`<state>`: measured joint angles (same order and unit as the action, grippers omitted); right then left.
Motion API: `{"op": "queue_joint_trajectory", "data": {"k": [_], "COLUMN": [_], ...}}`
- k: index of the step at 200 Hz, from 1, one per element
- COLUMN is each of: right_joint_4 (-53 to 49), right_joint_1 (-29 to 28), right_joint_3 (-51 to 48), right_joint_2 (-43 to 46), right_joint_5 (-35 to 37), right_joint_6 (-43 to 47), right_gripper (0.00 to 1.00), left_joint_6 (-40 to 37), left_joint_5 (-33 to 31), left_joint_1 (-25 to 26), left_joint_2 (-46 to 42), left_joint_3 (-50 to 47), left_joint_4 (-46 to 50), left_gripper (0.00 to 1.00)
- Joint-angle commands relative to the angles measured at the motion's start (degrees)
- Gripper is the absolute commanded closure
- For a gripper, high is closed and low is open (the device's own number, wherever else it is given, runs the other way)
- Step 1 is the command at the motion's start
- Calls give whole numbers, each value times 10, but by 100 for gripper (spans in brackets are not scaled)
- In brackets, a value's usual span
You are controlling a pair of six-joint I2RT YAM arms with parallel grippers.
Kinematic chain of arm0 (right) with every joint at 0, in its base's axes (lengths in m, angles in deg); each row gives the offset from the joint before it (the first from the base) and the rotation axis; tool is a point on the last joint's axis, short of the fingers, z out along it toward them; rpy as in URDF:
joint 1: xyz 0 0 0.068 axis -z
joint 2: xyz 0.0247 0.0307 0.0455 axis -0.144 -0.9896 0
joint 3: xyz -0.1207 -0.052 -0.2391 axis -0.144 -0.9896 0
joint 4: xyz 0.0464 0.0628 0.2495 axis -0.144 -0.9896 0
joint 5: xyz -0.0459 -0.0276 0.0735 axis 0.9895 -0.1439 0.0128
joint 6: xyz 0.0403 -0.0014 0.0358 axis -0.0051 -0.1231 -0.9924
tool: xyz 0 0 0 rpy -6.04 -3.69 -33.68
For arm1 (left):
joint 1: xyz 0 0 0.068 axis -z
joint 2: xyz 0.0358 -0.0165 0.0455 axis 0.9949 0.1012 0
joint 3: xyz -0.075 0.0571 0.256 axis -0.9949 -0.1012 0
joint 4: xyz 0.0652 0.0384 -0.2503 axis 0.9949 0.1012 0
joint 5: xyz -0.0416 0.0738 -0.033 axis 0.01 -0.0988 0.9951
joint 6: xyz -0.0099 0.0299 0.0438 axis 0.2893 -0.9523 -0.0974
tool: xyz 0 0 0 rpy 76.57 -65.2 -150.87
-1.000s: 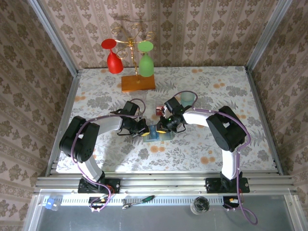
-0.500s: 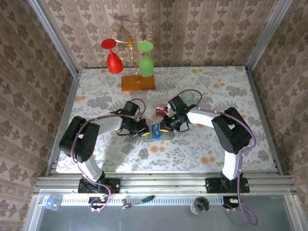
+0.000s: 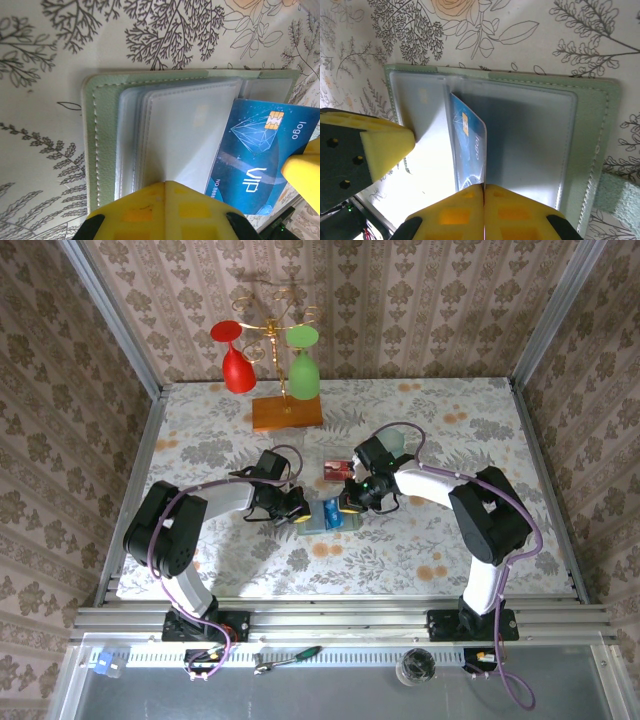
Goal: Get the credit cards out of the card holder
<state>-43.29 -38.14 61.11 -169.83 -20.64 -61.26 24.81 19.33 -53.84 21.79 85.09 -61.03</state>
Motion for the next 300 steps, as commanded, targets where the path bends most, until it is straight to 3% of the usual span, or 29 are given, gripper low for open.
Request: {"op": "queue_joint_trajectory", "data": {"k": [1, 124, 245, 300], "right_joint_4": [-39, -59, -57, -59], "right_joint_1": [0, -14, -32, -38], "right_joint_3": [17, 48, 34, 29], "right_joint_2": [14, -4, 5, 7], "right_joint_5": [19, 31, 23, 27], "right_joint_6": [15, 19, -5, -8], "right_gripper": [93, 93, 86, 89], "left_joint_6": [-10, -10, -13, -13], "left_joint_5": [-10, -7, -3, -3], "left_joint_1": [1, -1, -2, -3], "left_joint_2": [3, 4, 6, 4], "left_joint_3": [1, -1, 0, -1], "left_joint_4": [23, 18, 17, 17], "left_gripper": [100, 100, 100, 100]}}
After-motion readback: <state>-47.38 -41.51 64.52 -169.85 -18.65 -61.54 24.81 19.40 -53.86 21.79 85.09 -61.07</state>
